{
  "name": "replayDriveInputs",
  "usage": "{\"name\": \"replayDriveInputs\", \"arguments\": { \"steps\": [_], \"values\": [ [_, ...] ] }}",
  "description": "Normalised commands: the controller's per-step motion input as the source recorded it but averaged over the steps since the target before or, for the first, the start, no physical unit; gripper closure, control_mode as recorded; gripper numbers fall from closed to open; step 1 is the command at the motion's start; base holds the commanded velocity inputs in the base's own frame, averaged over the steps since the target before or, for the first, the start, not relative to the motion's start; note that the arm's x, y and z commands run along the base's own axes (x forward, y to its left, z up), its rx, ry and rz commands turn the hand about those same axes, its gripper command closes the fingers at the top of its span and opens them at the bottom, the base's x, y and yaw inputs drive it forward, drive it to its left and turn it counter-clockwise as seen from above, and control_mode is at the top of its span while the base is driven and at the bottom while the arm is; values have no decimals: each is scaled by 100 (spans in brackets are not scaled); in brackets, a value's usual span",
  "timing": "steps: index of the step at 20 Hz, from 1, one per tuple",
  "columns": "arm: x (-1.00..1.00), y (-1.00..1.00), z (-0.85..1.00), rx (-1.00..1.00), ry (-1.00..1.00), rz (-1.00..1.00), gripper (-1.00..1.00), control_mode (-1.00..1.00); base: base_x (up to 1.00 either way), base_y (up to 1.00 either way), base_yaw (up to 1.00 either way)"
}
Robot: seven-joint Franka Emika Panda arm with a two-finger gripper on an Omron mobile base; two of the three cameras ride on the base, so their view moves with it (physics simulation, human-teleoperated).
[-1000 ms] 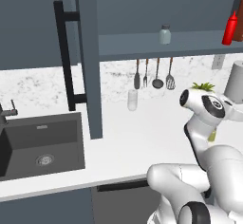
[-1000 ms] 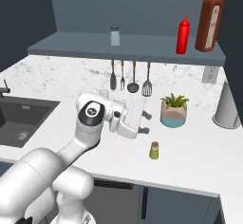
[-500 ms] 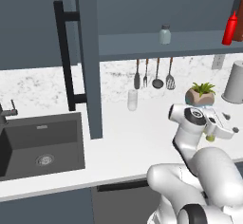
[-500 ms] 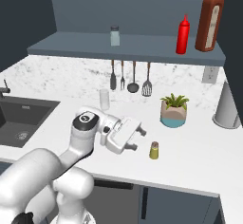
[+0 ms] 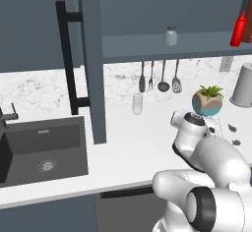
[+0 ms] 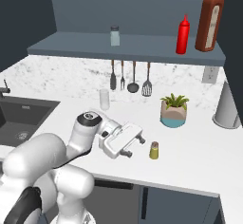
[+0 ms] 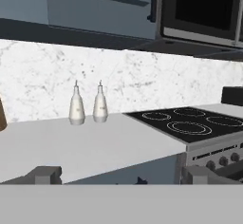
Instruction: Put the shaker and condiment bottle from the counter next to their counterparts in the cabinet.
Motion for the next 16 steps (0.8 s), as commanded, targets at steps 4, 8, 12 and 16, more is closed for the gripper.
{"name": "replayDriveInputs", "arguments": {
  "steps": [4,8,12,16],
  "values": [
    [7,33,-5,-2,-2,-1,-100,-100,0,0,0],
    [6,7,-4,0,-2,0,-100,-100,0,0,0],
    [39,0,-40,0,0,0,-100,-100,0,0,0],
    [29,4,-19,0,0,0,-100,-100,0,0,0]
  ]
}}
